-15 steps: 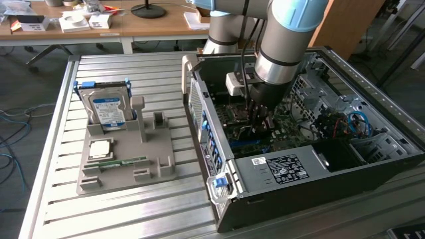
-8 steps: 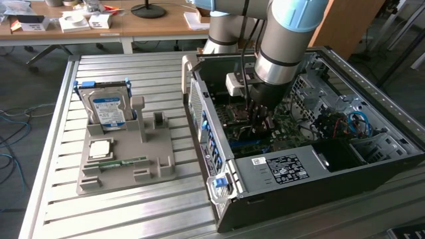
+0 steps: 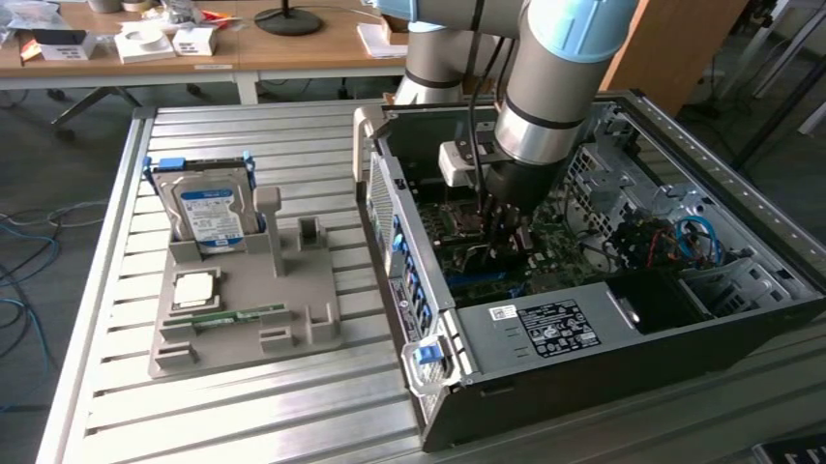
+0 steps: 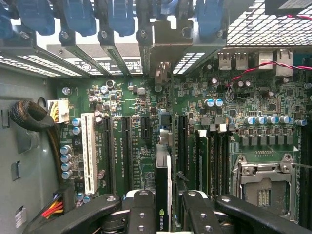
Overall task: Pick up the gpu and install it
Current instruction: 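Insert the gpu into the slot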
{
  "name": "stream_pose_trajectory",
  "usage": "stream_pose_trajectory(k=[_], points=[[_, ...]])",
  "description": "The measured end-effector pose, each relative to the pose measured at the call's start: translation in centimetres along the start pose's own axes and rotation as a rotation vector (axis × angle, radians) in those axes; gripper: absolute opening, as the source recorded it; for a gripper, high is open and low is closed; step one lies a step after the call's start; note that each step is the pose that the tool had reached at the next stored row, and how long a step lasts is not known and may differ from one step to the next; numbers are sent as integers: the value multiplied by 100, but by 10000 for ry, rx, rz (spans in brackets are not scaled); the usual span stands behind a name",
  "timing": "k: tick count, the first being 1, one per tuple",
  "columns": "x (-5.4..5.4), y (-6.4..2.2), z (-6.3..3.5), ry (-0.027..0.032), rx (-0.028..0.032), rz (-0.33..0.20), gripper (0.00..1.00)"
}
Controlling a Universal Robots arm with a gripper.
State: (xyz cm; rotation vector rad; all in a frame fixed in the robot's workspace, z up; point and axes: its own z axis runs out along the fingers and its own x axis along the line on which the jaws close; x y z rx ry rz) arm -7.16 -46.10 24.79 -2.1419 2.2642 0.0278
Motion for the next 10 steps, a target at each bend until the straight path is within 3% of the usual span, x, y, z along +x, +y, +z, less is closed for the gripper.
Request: stream_pose_trajectory(k=[10], points=[[1, 12, 0, -2, 13, -24, 26]])
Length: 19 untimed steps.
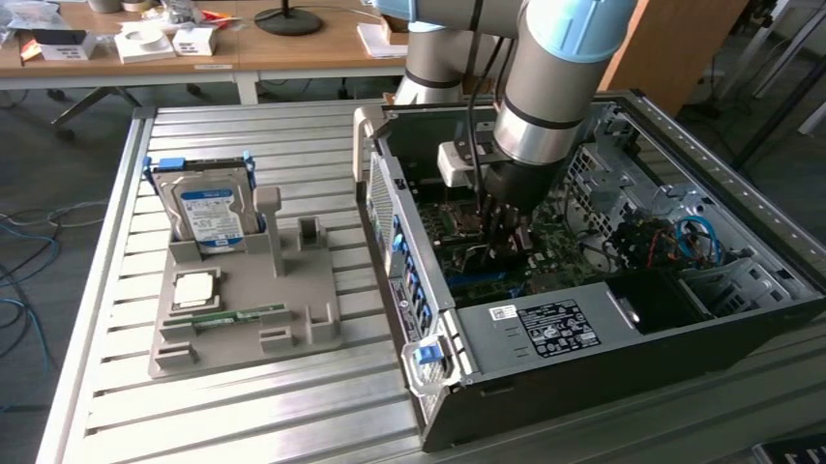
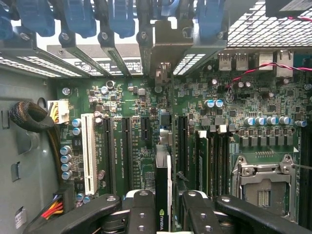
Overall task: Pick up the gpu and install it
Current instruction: 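Insert the gpu into the slot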
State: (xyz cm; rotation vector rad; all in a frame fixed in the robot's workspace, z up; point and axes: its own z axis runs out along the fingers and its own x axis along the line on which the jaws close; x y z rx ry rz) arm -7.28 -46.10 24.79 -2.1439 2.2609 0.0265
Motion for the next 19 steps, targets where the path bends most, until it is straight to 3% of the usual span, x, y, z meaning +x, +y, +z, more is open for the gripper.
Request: stream_pose_trajectory(k=[19], points=[[1, 13, 0, 0, 2, -29, 26]])
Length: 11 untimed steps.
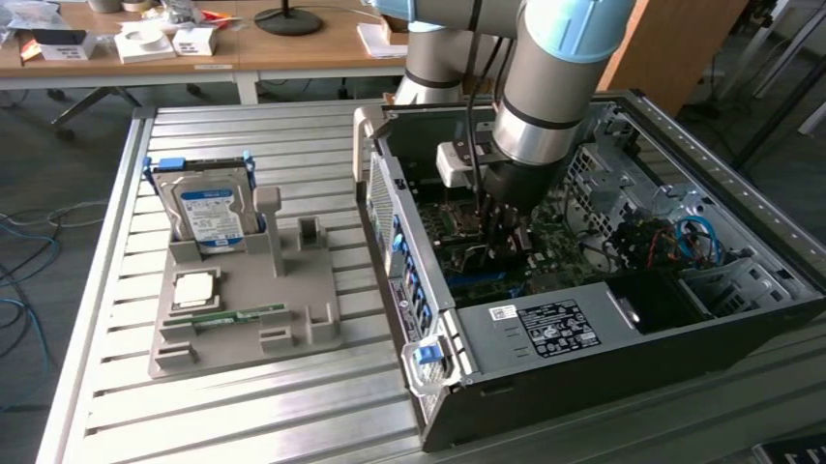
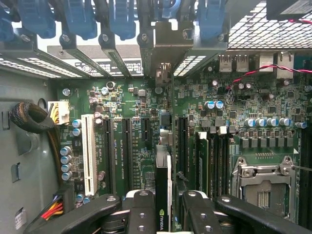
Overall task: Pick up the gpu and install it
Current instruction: 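Insert the gpu into the slot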
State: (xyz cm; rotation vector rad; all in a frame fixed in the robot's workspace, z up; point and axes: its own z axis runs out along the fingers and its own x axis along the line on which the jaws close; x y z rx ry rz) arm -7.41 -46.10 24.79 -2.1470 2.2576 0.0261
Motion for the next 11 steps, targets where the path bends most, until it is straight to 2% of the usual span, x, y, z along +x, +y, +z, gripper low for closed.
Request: stream_pose_trajectory(k=[5, 6, 7, 8, 11], points=[[0, 0, 2, -5, 2, 1, 27], [0, 0, 1, -1, 1, 1, 33], [0, 0, 0, 0, 1, 1, 33], [0, 0, 0, 0, 0, 0, 40], [1, 0, -11, 5, -2, 0, 40]])
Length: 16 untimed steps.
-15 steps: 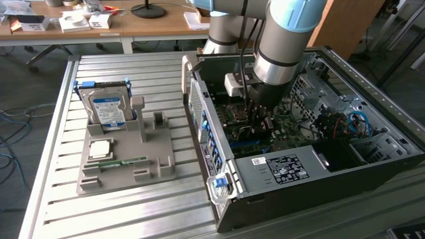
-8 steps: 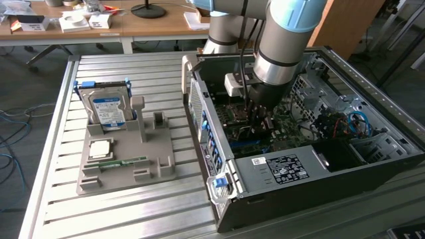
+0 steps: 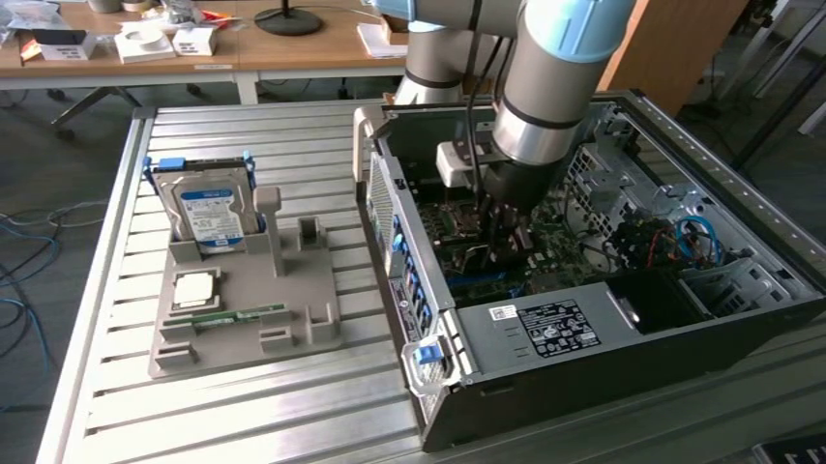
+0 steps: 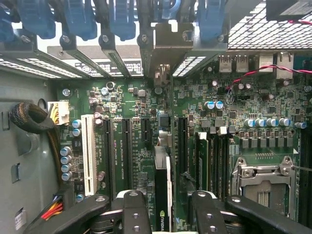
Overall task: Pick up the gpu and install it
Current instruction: 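Insert the gpu into the slot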
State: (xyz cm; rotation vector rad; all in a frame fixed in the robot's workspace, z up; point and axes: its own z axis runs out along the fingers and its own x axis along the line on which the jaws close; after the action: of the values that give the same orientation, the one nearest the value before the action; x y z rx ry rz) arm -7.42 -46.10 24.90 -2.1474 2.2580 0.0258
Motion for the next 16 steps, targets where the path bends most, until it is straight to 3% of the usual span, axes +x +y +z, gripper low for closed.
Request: stream_pose_trajectory(k=[16], points=[[-9, -2, -256, -5, 8, -1, 40]])
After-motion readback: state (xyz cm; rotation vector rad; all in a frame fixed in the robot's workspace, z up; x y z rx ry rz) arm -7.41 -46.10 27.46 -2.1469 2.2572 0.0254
